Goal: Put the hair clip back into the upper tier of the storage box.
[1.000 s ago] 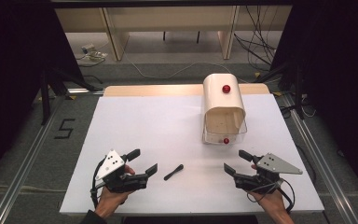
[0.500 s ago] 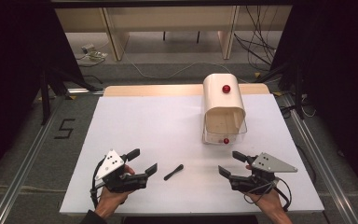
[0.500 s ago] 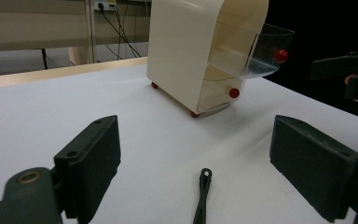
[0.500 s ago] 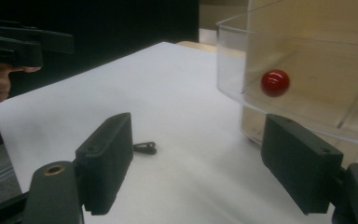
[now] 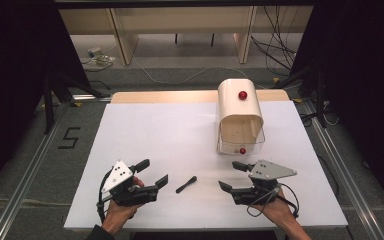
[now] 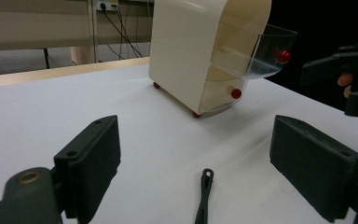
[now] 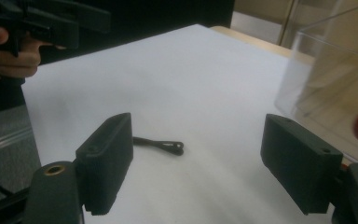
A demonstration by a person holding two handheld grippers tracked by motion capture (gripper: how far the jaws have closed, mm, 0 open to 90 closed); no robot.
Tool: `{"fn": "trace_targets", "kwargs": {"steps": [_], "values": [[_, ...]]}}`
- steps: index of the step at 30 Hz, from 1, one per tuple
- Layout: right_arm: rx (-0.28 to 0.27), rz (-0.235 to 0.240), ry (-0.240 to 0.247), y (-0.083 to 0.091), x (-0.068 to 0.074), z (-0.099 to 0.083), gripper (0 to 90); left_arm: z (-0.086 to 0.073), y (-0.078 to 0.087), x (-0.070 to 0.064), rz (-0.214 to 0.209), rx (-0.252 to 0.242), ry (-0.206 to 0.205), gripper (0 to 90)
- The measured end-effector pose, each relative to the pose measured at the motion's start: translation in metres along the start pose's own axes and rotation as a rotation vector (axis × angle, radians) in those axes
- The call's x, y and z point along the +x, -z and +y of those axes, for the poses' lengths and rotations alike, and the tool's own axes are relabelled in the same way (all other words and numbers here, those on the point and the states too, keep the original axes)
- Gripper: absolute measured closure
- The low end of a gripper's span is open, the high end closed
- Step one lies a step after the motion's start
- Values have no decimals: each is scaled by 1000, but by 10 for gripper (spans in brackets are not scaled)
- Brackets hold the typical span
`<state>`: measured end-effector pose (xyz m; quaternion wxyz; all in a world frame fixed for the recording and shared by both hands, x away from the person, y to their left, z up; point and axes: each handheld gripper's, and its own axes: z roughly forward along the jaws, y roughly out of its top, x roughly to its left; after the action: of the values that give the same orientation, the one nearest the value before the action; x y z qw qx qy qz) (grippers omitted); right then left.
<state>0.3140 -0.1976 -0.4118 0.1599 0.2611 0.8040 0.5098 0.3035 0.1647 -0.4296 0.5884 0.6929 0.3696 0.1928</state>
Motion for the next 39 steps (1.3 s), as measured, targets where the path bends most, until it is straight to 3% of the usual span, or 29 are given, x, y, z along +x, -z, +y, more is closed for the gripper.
{"fn": "trace_targets", "kwargs": {"steps": [1, 4, 7, 14, 15, 23, 39], "values": [[44, 21, 23, -8, 2, 4, 270, 0, 0, 0, 0, -1, 0, 159], [80, 44, 52, -17, 4, 9, 270, 0, 0, 0, -1, 2, 1, 159], [161, 95, 108, -38, 10, 15, 270, 0, 1, 0, 0, -2, 2, 159], [273, 130, 180, -68, 19, 21, 275, 0, 1, 1, 7, -6, 1, 159], [311, 144, 201, -78, 21, 24, 278, 0, 1, 1, 7, -8, 5, 159], [402, 173, 238, -109, 20, 28, 289, 1, 3, 2, 14, -23, 8, 159], [526, 209, 260, -143, 15, 30, 299, 0, 3, 2, 24, -31, 17, 160]]}}
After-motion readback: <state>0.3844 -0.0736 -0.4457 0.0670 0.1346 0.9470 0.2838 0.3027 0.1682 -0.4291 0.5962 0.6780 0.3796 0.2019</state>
